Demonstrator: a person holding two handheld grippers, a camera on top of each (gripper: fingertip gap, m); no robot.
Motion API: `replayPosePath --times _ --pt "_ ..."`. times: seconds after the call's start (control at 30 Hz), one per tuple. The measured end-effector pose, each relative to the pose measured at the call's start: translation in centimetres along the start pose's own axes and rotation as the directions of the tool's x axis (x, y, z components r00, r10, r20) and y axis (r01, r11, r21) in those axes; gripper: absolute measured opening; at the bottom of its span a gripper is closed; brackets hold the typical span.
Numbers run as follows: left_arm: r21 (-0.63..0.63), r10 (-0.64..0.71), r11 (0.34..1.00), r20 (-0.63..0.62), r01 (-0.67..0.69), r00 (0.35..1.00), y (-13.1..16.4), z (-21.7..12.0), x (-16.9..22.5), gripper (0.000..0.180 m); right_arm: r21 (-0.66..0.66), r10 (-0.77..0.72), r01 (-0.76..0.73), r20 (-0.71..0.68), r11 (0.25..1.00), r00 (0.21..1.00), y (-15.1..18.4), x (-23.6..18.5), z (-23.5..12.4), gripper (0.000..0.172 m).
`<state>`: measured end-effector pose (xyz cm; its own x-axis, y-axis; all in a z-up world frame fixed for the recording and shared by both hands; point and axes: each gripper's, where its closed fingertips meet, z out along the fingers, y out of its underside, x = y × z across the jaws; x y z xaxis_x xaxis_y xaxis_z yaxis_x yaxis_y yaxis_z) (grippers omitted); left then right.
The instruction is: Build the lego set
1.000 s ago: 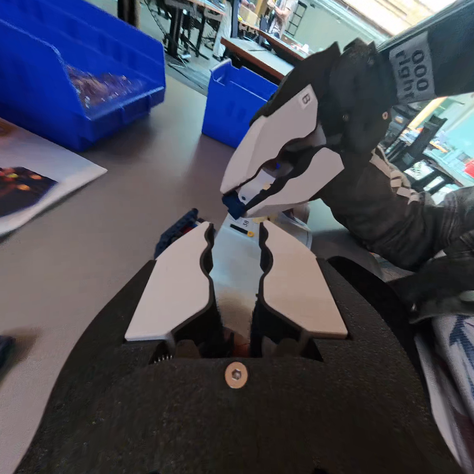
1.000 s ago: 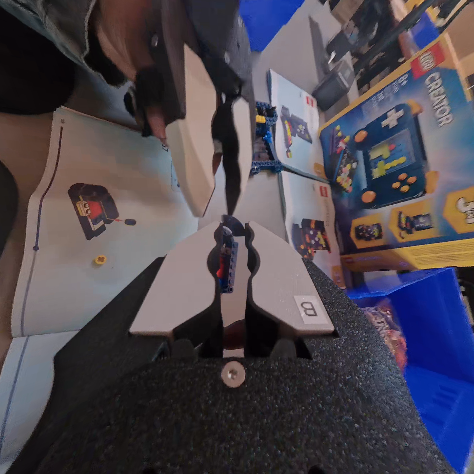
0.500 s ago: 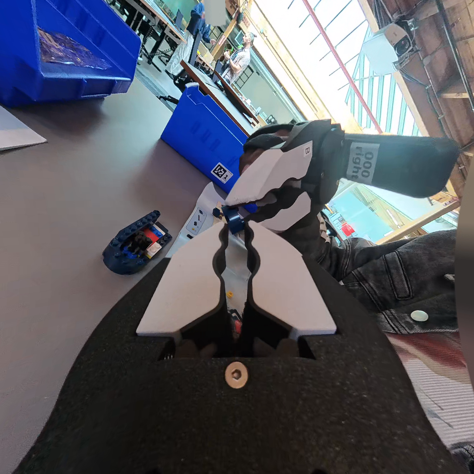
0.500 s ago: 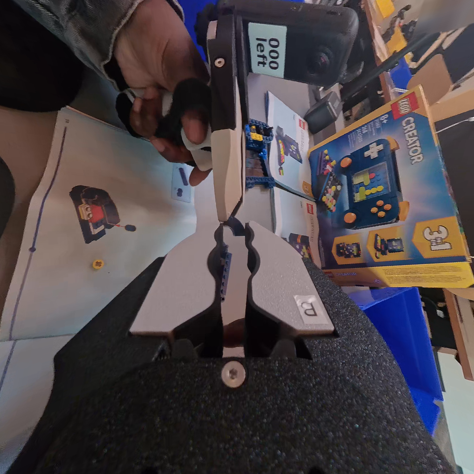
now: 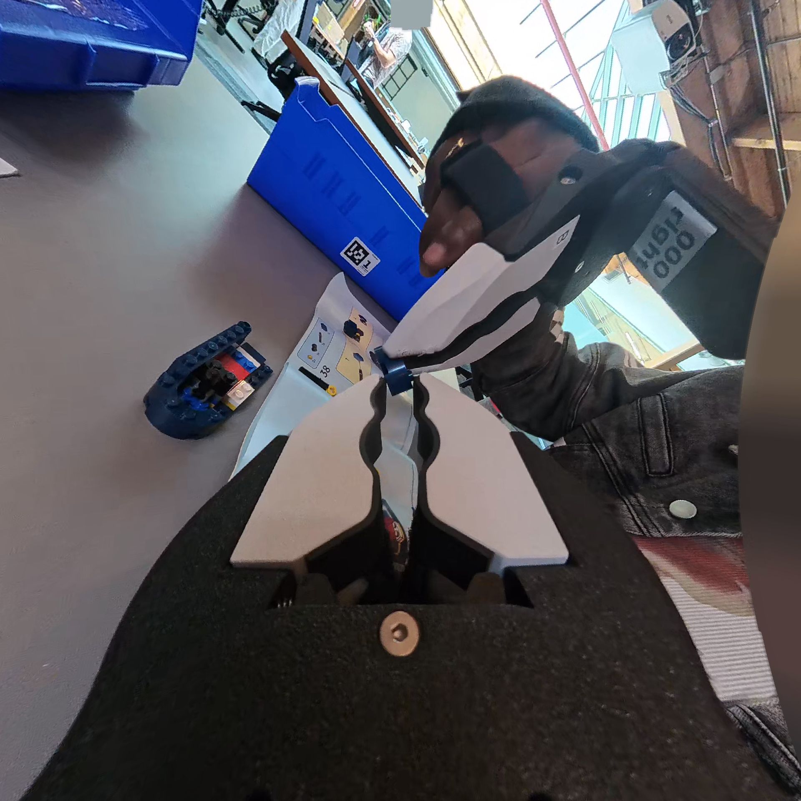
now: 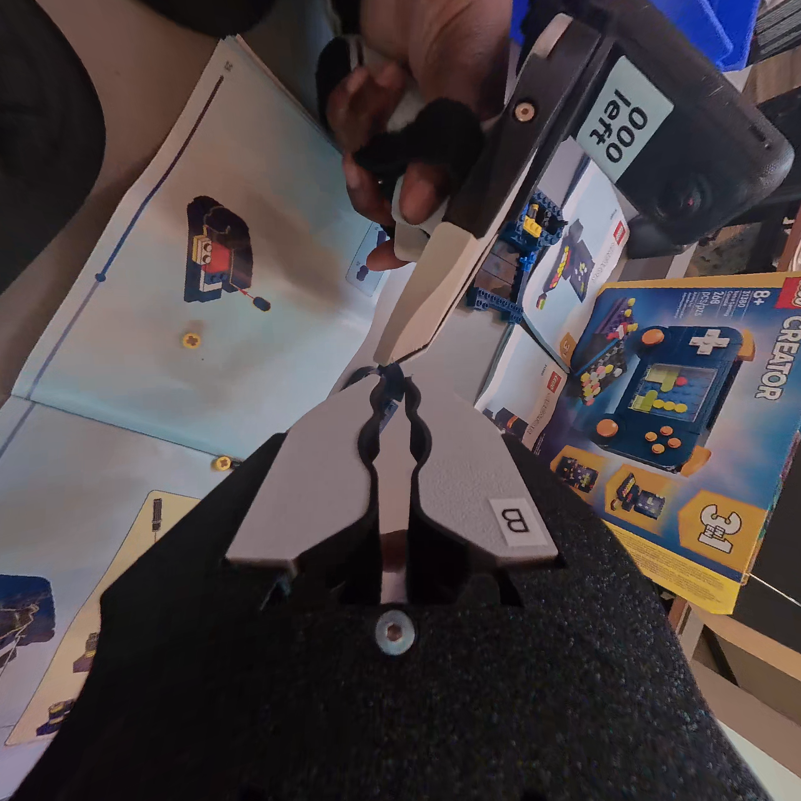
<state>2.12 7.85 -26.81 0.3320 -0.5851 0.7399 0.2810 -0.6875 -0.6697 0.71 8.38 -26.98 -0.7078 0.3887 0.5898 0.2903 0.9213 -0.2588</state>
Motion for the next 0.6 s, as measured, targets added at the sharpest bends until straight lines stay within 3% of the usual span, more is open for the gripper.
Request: replayPosePath --times 0.1,0.17,0.23,0.3,0.37,0.6 --pt "0.021 0.047 0.999 0.03 -0.048 0.998 -0.5 -0.2 -0.4 0.013 0.021 0.041 -0.042 0.034 0.999 0.999 0.3 0.4 0.1 0.008" --pt "-0.03 0.157 0.988 0.161 -0.154 0.974 -0.5 -0.8 -2.1 0.033 0.015 0.083 -0.084 0.067 0.996 0.994 1.6 1.3 0.4 0.008" --pt "-0.198 0.352 0.933 0.339 -0.299 0.873 0.5 -1.9 -4.7 0.037 0.011 0.133 -0.136 0.144 0.991 0.981 2.8 1.9 1.1 0.008" --pt "-0.363 0.525 0.843 0.394 -0.398 0.754 1.5 -2.2 -6.0 0.035 0.019 0.167 -0.178 0.254 0.984 0.953 3.2 2.0 2.3 0.008" --pt "-0.417 0.608 0.787 0.406 -0.454 0.682 1.8 -1.7 -6.3 0.037 0.002 0.189 -0.201 0.336 0.98 0.923 3.9 2.3 3.6 0.008" --pt "-0.407 0.55 0.824 0.406 -0.395 0.73 2.3 -1.4 -7.3 0.037 -0.093 0.268 -0.267 0.603 0.959 0.751 4.9 0.7 6.7 0.008"
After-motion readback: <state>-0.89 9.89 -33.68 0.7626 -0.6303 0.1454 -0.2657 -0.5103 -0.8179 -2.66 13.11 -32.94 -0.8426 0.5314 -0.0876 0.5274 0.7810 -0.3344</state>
